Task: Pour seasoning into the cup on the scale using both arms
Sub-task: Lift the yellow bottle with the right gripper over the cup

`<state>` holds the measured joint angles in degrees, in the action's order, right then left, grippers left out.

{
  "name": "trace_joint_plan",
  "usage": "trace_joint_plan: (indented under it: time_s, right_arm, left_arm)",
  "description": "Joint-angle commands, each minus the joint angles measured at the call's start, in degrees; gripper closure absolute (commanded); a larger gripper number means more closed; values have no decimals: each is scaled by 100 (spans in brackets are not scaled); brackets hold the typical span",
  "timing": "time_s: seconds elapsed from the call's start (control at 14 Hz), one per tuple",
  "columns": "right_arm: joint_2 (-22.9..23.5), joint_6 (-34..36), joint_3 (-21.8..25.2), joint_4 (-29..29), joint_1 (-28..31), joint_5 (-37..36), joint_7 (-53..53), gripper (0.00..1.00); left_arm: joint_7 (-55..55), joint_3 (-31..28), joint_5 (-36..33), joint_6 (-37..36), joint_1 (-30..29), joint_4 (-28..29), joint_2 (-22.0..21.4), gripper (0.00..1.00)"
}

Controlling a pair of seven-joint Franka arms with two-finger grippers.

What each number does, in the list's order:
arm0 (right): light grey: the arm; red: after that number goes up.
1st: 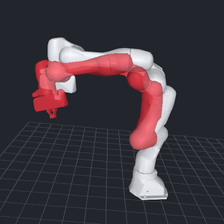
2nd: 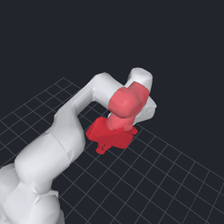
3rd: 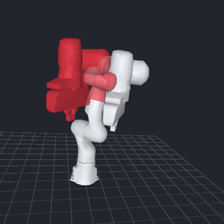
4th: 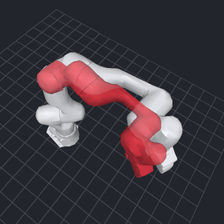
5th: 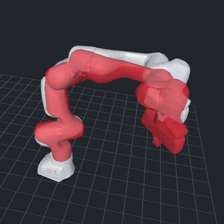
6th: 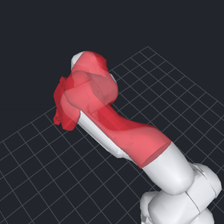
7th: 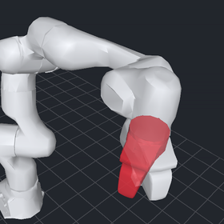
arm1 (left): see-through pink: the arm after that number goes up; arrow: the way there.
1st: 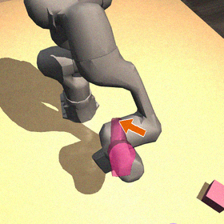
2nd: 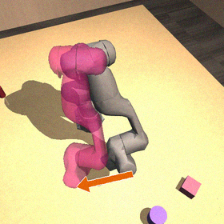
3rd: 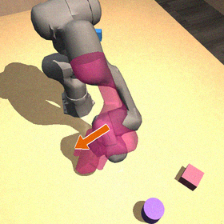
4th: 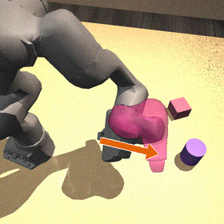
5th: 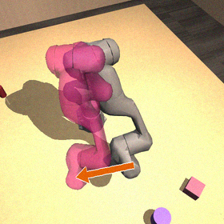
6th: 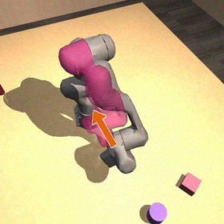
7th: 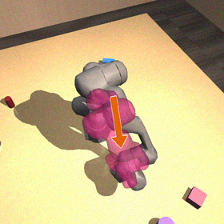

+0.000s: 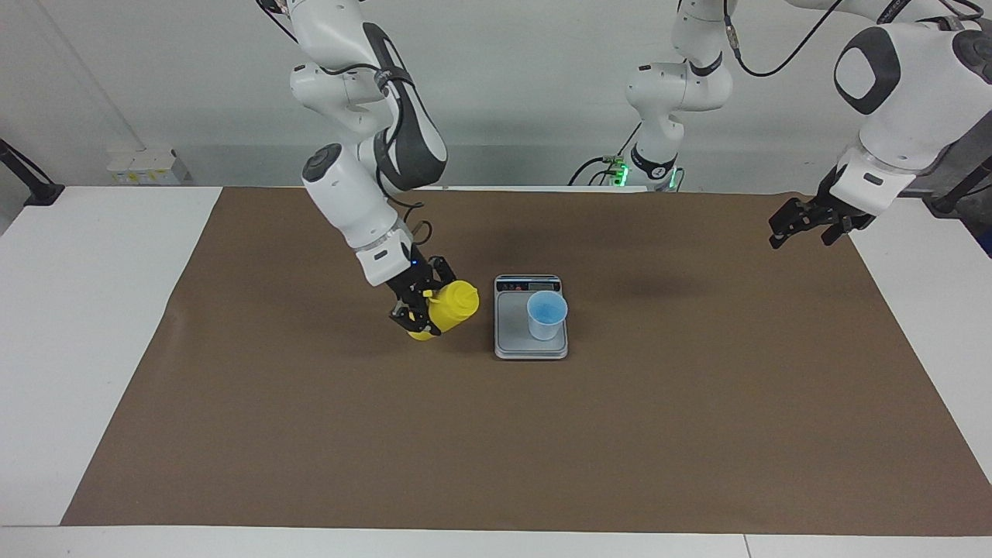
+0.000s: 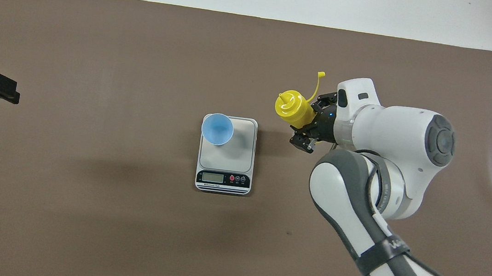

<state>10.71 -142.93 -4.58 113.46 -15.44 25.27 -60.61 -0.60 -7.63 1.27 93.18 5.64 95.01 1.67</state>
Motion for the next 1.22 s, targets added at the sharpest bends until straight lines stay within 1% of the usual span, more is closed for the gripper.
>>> trace_joint_plan:
  time_s: [0.0, 0.14, 0.29, 0.43, 0.5, 0.64, 0.86, 1.15]
  right_arm:
    - [202, 46, -26, -429, -212, -1143, 1153, 58]
    - [308, 151, -17, -570, -450, -1742, 1568, 58]
    - [317, 274, -17, -606, -547, -2383, 1850, 58]
    - [518, 528, -17, -894, -678, -2911, 2131, 58]
    - [563, 695, -17, -1035, -827, -3245, 2263, 58]
    - [572, 855, -25, -1133, -882, -3904, 2631, 58]
    - [625, 872, -17, -1116, -1021, -4415, 2695, 57]
    - [651, 1144, -26, -1063, -1277, -6118, 3230, 57]
  left_arm:
    - [-10, -19, -4, 113, 7, 158, -141, 0]
    - [-10, -19, -4, 104, 7, 158, -141, 0]
    - [-10, -19, -4, 104, 7, 158, -141, 0]
    - [-10, -19, -12, 104, 7, 158, -141, 0]
    - [-10, -19, -4, 113, 7, 158, -141, 0]
    - [-10, -19, -13, 104, 7, 158, -141, 0]
    - [-10, -19, -13, 104, 7, 158, -141, 0]
    - [-10, -19, -4, 104, 7, 158, -141, 0]
